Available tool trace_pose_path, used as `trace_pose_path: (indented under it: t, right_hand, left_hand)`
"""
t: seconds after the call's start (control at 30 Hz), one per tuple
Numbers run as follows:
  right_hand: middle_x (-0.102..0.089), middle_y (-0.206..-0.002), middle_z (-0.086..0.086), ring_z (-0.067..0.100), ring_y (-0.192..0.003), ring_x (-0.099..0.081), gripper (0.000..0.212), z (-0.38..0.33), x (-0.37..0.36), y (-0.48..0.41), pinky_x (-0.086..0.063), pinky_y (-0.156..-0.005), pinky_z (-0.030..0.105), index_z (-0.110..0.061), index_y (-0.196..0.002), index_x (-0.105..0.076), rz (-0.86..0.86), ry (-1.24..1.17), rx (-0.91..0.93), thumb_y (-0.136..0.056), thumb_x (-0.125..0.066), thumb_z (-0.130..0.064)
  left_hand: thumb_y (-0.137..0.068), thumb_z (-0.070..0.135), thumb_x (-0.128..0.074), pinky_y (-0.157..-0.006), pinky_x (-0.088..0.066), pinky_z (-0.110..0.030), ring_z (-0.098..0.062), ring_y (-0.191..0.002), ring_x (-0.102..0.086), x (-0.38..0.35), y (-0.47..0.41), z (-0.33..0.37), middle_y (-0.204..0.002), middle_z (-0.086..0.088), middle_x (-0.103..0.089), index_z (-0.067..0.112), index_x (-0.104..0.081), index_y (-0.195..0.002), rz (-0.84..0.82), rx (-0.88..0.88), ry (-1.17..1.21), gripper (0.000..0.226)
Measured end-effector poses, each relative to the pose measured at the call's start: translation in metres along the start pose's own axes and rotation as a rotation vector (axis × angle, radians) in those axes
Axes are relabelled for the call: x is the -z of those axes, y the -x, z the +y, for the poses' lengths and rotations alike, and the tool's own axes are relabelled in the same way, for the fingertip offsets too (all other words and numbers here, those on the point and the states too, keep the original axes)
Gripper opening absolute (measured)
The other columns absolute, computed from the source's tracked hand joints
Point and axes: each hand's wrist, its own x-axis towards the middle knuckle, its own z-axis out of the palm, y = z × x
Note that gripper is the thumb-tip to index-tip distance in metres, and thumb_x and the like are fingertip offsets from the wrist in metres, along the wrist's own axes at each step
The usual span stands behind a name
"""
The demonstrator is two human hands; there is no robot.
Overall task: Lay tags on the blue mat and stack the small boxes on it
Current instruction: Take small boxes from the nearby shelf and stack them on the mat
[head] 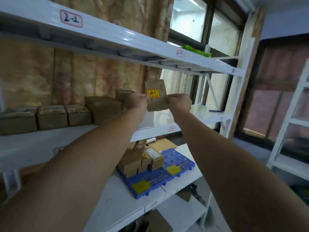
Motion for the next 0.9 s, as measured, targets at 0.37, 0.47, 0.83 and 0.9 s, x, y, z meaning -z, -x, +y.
trace_pose_path:
  t: [0.37,0.47,0.83,0.9]
  right_hand:
    - [-0.071,-0.076,0.003,0.022,-0.075,-0.071,0.020,0.094,0.202,-0.071,-0.063,-0.073,0.036,-0.014,-0.095,-0.082,0.139,0.128,-0.033,-0.086,-0.064,-0.011]
    - [-0.073,-0.080,0.004,0.016,-0.068,-0.066,0.018,0.132,0.249,-0.090,-0.051,-0.050,0.024,-0.018,-0.090,-0.081,0.135,0.192,-0.085,-0.087,-0.063,-0.016]
    - [-0.069,-0.077,0.009,0.020,-0.067,-0.065,0.013,0.272,0.343,-0.142,-0.052,-0.054,0.024,-0.008,-0.081,-0.075,0.155,0.376,-0.297,-0.079,-0.069,-0.019]
    - [-0.069,-0.077,0.011,0.023,-0.068,-0.066,0.010,0.296,0.332,-0.146,-0.057,-0.059,0.029,-0.009,-0.070,-0.070,0.118,0.390,-0.346,-0.077,-0.068,-0.016]
  left_hand:
    - [-0.075,0.014,-0.084,-0.075,-0.063,-0.045,-0.031,-0.081,-0.074,-0.211,0.095,-0.032,-0.087,-0.013,-0.076,0.005,-0.078,-0.084,-0.059,0.003,-0.170,0.015]
    - [-0.076,0.016,-0.083,-0.076,-0.063,-0.044,-0.033,-0.084,-0.074,-0.266,0.117,-0.058,-0.090,-0.014,-0.076,0.006,-0.078,-0.086,-0.089,0.014,-0.222,0.015]
    - [-0.085,0.016,-0.070,-0.075,-0.063,-0.046,-0.035,-0.087,-0.071,-0.401,0.159,-0.181,-0.094,-0.015,-0.072,0.006,-0.070,-0.091,-0.214,0.162,-0.434,0.012]
    - [-0.089,0.019,-0.067,-0.079,-0.062,-0.044,-0.035,-0.089,-0.071,-0.400,0.154,-0.202,-0.097,-0.015,-0.072,0.005,-0.070,-0.097,-0.200,0.154,-0.509,0.016]
